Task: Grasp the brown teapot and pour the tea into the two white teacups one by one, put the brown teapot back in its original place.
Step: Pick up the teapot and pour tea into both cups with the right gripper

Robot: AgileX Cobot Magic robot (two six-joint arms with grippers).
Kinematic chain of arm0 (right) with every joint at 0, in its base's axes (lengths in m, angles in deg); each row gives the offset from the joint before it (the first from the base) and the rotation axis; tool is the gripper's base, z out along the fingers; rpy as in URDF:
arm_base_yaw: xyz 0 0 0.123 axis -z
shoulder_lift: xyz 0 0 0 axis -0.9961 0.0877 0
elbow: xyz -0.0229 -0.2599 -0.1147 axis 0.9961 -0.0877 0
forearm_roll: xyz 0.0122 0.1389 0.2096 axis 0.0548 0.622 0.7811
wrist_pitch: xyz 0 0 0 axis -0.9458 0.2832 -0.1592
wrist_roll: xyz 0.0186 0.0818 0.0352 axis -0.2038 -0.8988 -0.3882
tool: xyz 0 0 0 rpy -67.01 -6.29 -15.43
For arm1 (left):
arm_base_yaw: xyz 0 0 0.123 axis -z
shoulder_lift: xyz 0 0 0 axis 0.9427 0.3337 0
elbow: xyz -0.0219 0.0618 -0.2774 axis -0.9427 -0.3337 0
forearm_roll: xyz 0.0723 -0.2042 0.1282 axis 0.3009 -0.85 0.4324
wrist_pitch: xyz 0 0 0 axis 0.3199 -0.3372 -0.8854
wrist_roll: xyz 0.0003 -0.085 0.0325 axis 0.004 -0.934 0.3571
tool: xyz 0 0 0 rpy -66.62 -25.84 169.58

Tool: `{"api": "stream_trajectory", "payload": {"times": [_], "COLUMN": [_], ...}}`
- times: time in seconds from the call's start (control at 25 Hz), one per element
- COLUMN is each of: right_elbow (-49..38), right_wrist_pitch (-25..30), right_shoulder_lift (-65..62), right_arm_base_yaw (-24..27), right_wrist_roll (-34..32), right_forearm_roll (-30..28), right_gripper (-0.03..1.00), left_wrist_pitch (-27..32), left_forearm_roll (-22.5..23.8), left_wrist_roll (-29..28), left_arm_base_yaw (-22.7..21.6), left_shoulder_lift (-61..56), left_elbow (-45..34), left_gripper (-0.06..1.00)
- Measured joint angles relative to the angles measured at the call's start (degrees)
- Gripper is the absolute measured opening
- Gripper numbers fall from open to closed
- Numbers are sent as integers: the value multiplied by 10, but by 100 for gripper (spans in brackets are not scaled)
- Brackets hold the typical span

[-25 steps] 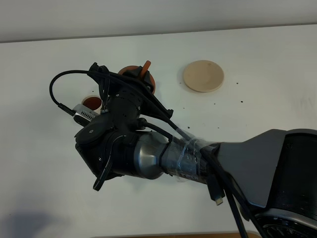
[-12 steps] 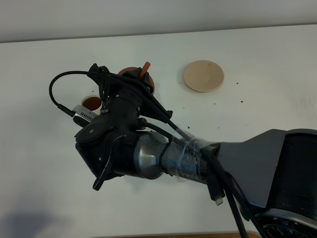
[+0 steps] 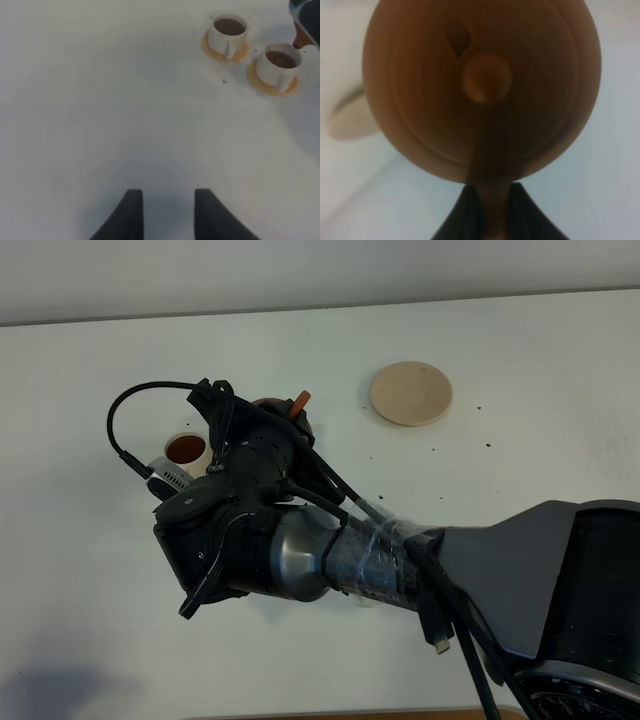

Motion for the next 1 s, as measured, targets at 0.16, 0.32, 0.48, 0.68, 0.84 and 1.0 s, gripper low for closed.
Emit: {"api": "stream_trajectory", "payload": {"times": [0.16, 0.32, 0.48, 0.68, 0.84, 1.0], "right_elbow": [0, 0, 0, 2, 17, 34], "right_wrist_pitch": [11, 37, 42, 44, 45, 42], "right_shoulder_lift": [0, 1, -13, -45, -64, -67], "right_arm_base_yaw": [0, 7, 22, 41, 68, 102], "right_wrist_roll": [-61, -112, -169, -223, -243, -245], "right_forearm_roll": [32, 86, 147, 213, 334, 469], "right_gripper": [13, 13, 13, 13, 13, 13], "left_wrist_pitch": [0, 0, 0, 0, 0, 0], "left_forearm_roll": [0, 0, 0, 0, 0, 0], "left_wrist_roll": [0, 0, 0, 0, 0, 0], "left_arm_base_yaw": [0, 0, 0, 0, 0, 0], "left_shoulder_lift": [0, 0, 0, 0, 0, 0], "left_elbow": [0, 0, 0, 0, 0, 0], "left_gripper": [29, 29, 29, 29, 29, 29]}}
